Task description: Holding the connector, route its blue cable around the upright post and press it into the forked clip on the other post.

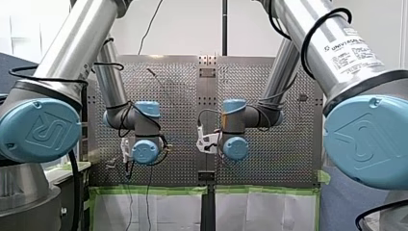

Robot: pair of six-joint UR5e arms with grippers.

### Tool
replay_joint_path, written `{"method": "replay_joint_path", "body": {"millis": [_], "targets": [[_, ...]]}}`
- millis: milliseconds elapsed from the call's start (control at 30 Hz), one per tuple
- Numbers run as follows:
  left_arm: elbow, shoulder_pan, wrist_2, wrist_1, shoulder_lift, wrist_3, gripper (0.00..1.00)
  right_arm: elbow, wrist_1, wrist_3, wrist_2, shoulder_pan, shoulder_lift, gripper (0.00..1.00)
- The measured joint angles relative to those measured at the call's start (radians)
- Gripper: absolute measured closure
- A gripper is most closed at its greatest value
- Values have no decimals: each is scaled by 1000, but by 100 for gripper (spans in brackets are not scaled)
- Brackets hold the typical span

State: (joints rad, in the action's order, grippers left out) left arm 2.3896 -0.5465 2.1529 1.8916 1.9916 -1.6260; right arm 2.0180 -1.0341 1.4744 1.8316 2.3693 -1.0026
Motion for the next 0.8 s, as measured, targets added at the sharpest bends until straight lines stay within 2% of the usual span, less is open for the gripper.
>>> {"method": "replay_joint_path", "body": {"millis": [433,500,667,800], "targets": [[2,5,-1,-3,5,5,87,-3,3,-3,3,3,3,100],[3,17,-2,-7,15,16,87,-11,11,-8,11,11,10,100],[4,47,-3,-10,27,30,87,-49,49,-13,49,46,49,100],[5,53,-3,-11,29,32,87,-83,83,-14,83,58,83,100]]}}
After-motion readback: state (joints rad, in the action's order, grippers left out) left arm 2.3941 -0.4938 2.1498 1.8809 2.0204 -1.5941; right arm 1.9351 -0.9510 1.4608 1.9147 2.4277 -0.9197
